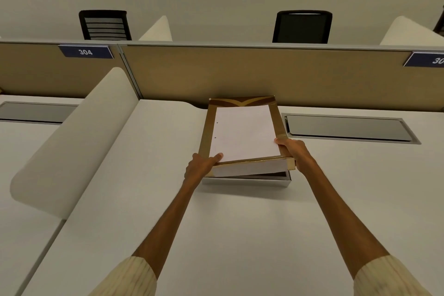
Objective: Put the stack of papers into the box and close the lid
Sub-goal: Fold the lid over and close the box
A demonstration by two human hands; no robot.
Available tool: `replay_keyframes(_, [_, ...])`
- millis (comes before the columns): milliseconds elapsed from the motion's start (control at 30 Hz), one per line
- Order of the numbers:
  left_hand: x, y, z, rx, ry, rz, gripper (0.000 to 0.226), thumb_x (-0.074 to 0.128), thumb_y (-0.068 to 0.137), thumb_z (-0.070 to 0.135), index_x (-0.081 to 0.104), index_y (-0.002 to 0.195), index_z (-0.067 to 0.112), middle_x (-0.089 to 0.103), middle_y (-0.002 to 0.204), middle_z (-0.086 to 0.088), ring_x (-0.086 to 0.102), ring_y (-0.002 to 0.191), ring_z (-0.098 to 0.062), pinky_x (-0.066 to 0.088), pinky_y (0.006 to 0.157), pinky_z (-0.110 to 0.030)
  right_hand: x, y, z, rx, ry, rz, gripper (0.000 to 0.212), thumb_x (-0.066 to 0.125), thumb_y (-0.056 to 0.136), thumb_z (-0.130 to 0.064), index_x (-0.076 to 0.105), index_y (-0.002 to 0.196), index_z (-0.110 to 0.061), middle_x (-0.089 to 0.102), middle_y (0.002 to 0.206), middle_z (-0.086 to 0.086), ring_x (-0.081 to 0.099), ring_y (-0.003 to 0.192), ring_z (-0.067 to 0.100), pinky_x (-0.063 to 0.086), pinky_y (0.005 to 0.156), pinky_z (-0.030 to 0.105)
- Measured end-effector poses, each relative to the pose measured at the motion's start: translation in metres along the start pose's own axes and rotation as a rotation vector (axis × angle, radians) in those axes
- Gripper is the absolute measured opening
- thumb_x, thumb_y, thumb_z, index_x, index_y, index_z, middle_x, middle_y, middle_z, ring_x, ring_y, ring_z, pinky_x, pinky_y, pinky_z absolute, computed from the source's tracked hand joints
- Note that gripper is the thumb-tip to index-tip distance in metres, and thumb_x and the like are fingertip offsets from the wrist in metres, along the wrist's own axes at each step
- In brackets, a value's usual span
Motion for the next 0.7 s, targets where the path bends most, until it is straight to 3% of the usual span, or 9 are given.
replay_keyframes(100, [0.001, 0.0, 0.001, -0.009, -0.012, -0.033, 0.102, 0.061, 0.077, 0.068, 0.023, 0.15, 0.007, 0.034, 0.155, -0.016, 0.039, 0.139, -0.039, 0.039, 0.111, -0.053, 0.001, 0.001, 0.0, 0.0, -0.053, 0.018, 0.04, 0.062, 0.09, -0.042, 0.056, 0.114, -0.01, 0.064, 0.122, 0.015, 0.06, 0.099, 0.026, 0.047, 0.083, 0.033])
replay_keyframes(267, [-0.001, 0.002, -0.001, -0.023, -0.025, -0.076, 0.101, 0.06, 0.079, 0.066, 0.018, 0.151, 0.01, 0.031, 0.156, -0.015, 0.039, 0.139, -0.039, 0.043, 0.107, -0.053, 0.007, -0.002, -0.006, 0.009, -0.185, 0.013, 0.053, 0.051, 0.095, -0.047, 0.052, 0.127, -0.005, 0.06, 0.127, 0.017, 0.059, 0.115, 0.032, 0.046, 0.088, 0.035])
replay_keyframes(333, [-0.006, 0.004, -0.002, -0.075, -0.069, -0.137, 0.093, 0.062, 0.08, 0.064, 0.026, 0.148, 0.012, 0.035, 0.153, -0.015, 0.043, 0.134, -0.037, 0.046, 0.099, -0.048, 0.008, -0.004, -0.01, -0.001, -0.22, -0.003, 0.056, 0.045, 0.097, -0.05, 0.049, 0.13, -0.005, 0.057, 0.131, 0.017, 0.057, 0.119, 0.034, 0.046, 0.095, 0.038])
replay_keyframes(400, [-0.016, 0.01, -0.004, -0.143, -0.104, -0.213, 0.067, 0.064, 0.079, 0.061, 0.052, 0.124, 0.013, 0.049, 0.134, -0.016, 0.052, 0.113, -0.03, 0.047, 0.088, -0.043, 0.008, -0.005, -0.01, 0.005, -0.24, -0.019, 0.059, 0.039, 0.098, -0.052, 0.047, 0.133, -0.004, 0.054, 0.135, 0.018, 0.054, 0.122, 0.034, 0.045, 0.096, 0.038])
replay_keyframes(467, [-0.028, 0.014, -0.006, -0.219, -0.162, -0.285, 0.049, 0.069, 0.078, 0.058, 0.059, 0.095, 0.013, 0.054, 0.11, -0.014, 0.053, 0.091, -0.023, 0.049, 0.082, -0.04, 0.006, -0.005, -0.003, 0.034, -0.29, -0.033, 0.064, 0.037, 0.098, -0.053, 0.044, 0.135, -0.003, 0.051, 0.139, 0.019, 0.052, 0.126, 0.036, 0.044, 0.099, 0.041])
replay_keyframes(500, [-0.033, 0.015, -0.007, -0.243, -0.198, -0.307, 0.048, 0.071, 0.077, 0.055, 0.059, 0.094, 0.012, 0.055, 0.104, -0.013, 0.052, 0.084, -0.021, 0.05, 0.08, -0.039, 0.005, -0.005, 0.002, 0.049, -0.316, -0.04, 0.066, 0.036, 0.098, -0.054, 0.043, 0.137, -0.002, 0.05, 0.14, 0.019, 0.051, 0.127, 0.037, 0.044, 0.101, 0.044])
replay_keyframes(567, [-0.038, 0.016, -0.008, -0.25, -0.221, -0.321, 0.051, 0.075, 0.076, 0.048, 0.058, 0.105, 0.01, 0.055, 0.1, -0.011, 0.055, 0.086, -0.022, 0.051, 0.078, -0.042, 0.004, -0.004, 0.013, 0.055, -0.348, -0.039, 0.07, 0.036, 0.096, -0.057, 0.044, 0.136, 0.0, 0.052, 0.136, 0.02, 0.052, 0.125, 0.038, 0.045, 0.101, 0.046])
replay_keyframes(633, [-0.034, 0.012, -0.013, -0.244, -0.164, -0.316, 0.052, 0.075, 0.08, 0.042, 0.053, 0.113, 0.009, 0.054, 0.107, -0.012, 0.055, 0.099, -0.027, 0.052, 0.078, -0.045, 0.004, -0.004, 0.021, 0.027, -0.39, -0.029, 0.066, 0.036, 0.095, -0.059, 0.051, 0.12, 0.0, 0.057, 0.119, 0.021, 0.057, 0.11, 0.033, 0.047, 0.096, 0.043])
replay_keyframes(700, [-0.026, 0.009, -0.022, -0.25, -0.145, -0.323, 0.045, 0.072, 0.084, 0.034, 0.051, 0.112, 0.006, 0.055, 0.109, -0.015, 0.057, 0.098, -0.027, 0.052, 0.082, -0.046, 0.006, -0.005, 0.025, -0.001, -0.437, -0.01, 0.059, 0.037, 0.094, -0.06, 0.05, 0.105, -0.004, 0.056, 0.104, 0.017, 0.056, 0.095, 0.029, 0.046, 0.084, 0.038])
Point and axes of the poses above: each hand's wrist, its own y-axis towards the middle knuckle, its own x-axis out of the palm, z = x × y, the point moved 1 cm from there along y, towards the middle knuckle
